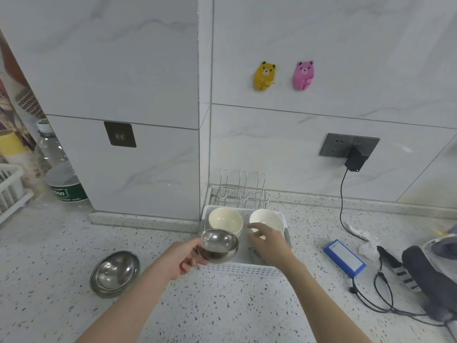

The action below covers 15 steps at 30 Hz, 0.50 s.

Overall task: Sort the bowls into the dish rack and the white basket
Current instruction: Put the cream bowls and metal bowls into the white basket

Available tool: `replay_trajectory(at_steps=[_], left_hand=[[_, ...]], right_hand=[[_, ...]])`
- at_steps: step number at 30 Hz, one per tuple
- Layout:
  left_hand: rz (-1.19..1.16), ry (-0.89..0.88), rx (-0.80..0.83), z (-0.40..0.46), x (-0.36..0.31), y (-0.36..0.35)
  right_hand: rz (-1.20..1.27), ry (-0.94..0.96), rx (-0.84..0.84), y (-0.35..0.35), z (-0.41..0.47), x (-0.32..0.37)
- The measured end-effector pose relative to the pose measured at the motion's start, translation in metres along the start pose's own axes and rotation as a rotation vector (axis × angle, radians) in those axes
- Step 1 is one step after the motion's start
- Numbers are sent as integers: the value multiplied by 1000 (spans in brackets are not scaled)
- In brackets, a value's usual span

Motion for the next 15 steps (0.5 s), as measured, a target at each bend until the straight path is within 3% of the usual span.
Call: replay_trajectory(at_steps=[2,5,15], left_hand=[[37,13,9,1,-4,-2],[75,33,32,2,-7,-5],[240,75,68,10,-14,-8]], right_hand=[[182,60,142,-17,-6,1],[228,109,232,-33,-11,-4],[289,83,152,-26,-2,-9]])
Point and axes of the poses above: each hand's wrist, its own z-axis towards the middle knuckle, its own y-axis out of the back of the hand, x = y × z, the point moved 3 cm from there along z, towards the middle knuckle
